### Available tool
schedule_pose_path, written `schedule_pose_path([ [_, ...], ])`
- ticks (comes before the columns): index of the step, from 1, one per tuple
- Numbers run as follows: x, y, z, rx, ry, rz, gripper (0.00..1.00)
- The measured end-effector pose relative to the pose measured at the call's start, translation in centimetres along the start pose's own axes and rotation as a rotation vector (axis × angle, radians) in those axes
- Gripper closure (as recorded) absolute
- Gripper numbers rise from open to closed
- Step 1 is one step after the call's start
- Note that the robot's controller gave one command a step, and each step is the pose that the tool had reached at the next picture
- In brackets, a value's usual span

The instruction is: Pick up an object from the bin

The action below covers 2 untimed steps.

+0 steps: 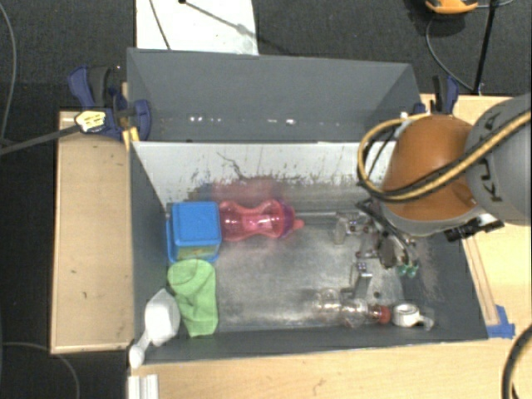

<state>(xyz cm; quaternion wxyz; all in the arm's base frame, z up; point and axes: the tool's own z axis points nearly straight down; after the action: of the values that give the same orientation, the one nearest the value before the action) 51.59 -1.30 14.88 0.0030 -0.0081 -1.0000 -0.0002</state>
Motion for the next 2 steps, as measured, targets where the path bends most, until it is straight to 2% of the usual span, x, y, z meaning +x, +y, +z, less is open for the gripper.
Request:
schedule_pose_path([
  [1,-0.2,0.0,-0.5,0.000,-0.008,-0.001,0.00],
  [2,2.9,-1.1,5.9,-0.001,-0.012,0.027,0.00],
])
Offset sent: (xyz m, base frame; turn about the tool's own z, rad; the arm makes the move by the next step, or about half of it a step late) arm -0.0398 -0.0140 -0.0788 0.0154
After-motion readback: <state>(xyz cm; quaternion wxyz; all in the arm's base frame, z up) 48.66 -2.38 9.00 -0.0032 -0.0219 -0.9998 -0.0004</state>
